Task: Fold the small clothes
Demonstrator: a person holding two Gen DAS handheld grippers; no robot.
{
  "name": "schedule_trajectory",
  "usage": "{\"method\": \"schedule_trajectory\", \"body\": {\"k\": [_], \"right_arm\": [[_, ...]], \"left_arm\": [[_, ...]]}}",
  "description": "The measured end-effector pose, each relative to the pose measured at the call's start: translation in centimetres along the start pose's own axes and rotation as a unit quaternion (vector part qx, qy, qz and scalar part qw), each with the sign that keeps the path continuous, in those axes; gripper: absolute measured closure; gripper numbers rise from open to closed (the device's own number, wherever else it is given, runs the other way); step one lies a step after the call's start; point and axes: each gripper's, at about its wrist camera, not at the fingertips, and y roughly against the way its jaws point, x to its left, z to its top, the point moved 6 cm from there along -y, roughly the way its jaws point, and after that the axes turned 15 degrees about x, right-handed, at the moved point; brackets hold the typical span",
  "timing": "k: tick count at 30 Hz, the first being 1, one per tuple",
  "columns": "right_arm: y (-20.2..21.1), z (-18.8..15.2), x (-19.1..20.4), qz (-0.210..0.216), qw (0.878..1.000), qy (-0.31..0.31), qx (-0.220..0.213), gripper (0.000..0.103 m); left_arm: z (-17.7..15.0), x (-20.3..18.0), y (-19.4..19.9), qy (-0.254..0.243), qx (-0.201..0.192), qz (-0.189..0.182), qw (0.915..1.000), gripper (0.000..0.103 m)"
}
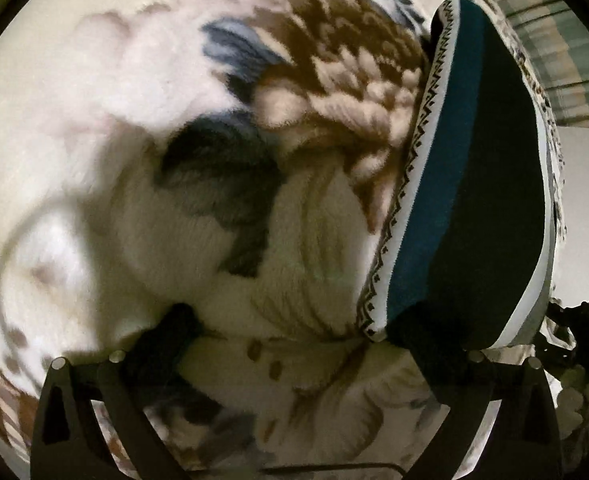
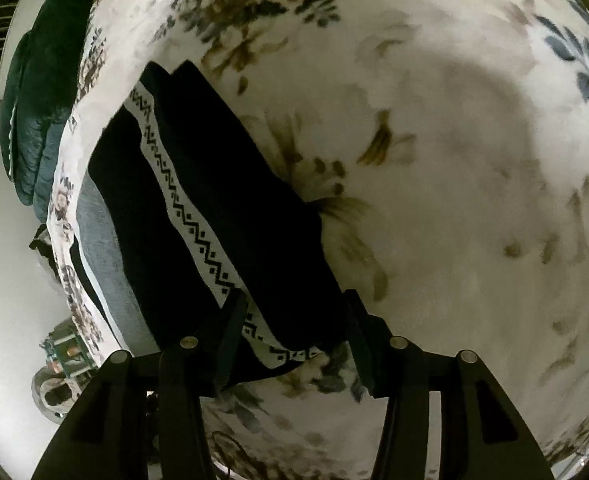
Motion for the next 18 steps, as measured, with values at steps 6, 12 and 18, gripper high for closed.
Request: {"method": "schedule_trajectory", "body": {"k": [6,12,18], "right_arm": [[3.6,-1.2,1.3,-0.051,0.996,0.035,-0.064,0.096],[1.6,-0.4,-0.8,-0.063,0.998,0.019,-0.003,0.094],[5.4,3.4,2.4,0.002,0.997,0.063,-0.049,0.047]], "left_arm": [[0.2,-2.0,1.1,0.008,0.004,0.031,0.9995,0.0],[1.9,-6.0,5.8,-0.046,-0.063,0.062,0.995,0.0],[8.8,-10.7,7.7,-0.1,-0.109,0.05,0.9878,0.0]]}}
